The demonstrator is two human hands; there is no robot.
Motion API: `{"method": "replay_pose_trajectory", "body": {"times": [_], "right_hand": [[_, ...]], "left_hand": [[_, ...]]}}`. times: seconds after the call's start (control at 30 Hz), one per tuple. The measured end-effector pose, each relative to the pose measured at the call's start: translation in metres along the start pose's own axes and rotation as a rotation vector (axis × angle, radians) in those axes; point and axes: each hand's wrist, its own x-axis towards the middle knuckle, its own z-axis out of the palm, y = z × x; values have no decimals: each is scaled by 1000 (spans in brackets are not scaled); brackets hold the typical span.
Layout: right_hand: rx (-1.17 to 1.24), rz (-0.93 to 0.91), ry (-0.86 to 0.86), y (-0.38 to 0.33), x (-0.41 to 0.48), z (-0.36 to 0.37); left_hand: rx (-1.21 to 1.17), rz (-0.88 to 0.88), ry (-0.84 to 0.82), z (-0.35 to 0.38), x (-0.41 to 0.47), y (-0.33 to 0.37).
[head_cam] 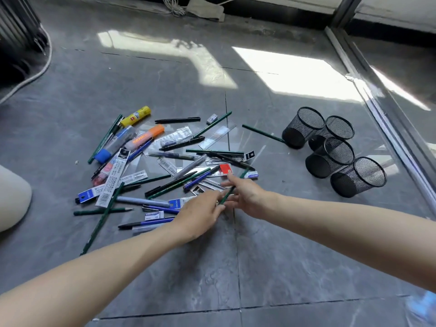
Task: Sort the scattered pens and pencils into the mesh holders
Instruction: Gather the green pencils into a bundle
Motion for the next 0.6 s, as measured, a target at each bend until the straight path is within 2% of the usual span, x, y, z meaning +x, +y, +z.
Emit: {"method": "replay_pose_trajectory", "body": {"times": [0.1,0.2,0.27,0.37,0.6], "right_hand": [[18,15,79,0,1,4],[-76,70,130,0,4,2],[-156,106,104,0,4,1],[-222,148,65,0,2,3],[-266,148,13,2,-1,16]], "left_hand": [[-8,78,-13,-11,-4,-8],[123,-60,185,-29,3,-32],[261,-197,240,-38,5,-50],[442,-294,111,-46,3,-66],[876,-87,-18,-43,7,-68]]}}
